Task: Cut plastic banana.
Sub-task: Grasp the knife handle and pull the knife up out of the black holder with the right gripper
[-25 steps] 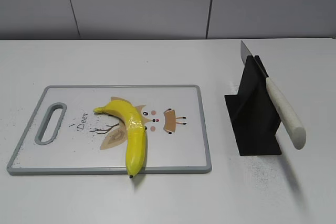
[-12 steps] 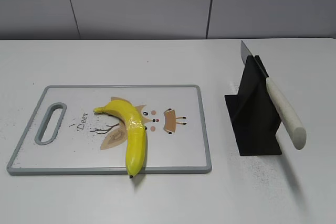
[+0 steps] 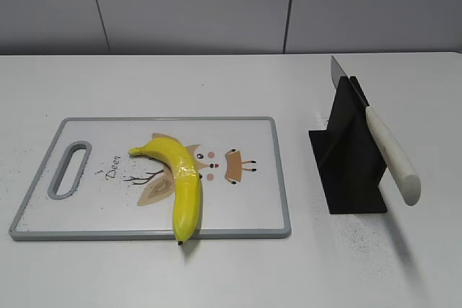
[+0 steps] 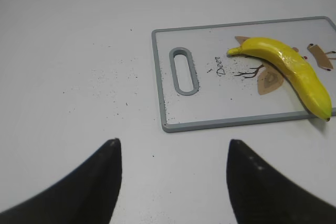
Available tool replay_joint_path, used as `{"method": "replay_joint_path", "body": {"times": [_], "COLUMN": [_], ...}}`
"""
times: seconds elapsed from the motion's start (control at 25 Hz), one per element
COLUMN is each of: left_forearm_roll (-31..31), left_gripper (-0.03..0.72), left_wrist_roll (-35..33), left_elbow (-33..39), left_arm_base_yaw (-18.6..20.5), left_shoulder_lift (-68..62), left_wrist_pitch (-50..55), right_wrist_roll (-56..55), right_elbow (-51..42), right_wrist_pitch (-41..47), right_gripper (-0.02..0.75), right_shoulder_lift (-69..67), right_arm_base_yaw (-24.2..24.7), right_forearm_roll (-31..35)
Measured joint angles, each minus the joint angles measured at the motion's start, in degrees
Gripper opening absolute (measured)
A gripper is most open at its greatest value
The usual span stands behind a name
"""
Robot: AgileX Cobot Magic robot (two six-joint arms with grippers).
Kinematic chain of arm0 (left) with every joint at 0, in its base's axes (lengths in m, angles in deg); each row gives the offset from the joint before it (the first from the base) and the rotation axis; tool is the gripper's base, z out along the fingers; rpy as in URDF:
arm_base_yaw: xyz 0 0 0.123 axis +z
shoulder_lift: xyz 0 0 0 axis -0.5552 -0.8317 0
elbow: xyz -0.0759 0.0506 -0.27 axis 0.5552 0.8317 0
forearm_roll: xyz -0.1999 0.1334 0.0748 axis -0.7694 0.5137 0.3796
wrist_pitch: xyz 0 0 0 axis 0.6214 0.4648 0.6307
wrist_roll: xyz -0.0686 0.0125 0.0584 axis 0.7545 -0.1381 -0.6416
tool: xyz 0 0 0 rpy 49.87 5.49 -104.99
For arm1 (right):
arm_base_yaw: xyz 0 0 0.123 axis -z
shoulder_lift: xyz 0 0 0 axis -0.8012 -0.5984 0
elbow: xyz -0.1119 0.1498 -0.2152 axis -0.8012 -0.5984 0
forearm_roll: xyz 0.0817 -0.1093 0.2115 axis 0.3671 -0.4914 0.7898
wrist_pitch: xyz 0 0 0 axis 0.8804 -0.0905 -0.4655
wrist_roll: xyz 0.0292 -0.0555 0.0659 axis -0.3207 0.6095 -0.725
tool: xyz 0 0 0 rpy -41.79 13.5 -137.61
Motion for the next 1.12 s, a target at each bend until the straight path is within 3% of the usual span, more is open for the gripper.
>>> {"method": "replay_joint_path", "body": {"times": [0.28, 0.72, 1.12], "left_forearm_roll": [0.0, 0.0, 0.0], "left_gripper": [0.593, 0.593, 0.593], "left_wrist_roll": [0.0, 0.0, 0.0], "left_elbow": [0.0, 0.0, 0.0], "left_arm_base_yaw": [0.0, 0.0, 0.0], "left_shoulder_lift": [0.0, 0.0, 0.0], "left_wrist_pitch": [0.0, 0.0, 0.0], "right_wrist_roll": [-1.7, -9.0, -9.3], "right_elbow": [7.1, 15.2, 29.1], "right_wrist_pitch": [-0.4, 2.1, 10.0], "right_gripper": [0.646, 0.613, 0.592], "right_shoulder_lift": [-13.1, -37.8, -62.8], "right_arm_base_yaw": [-1.7, -18.6, -19.7], "right_forearm_roll": [1.5, 2.5, 3.0]}}
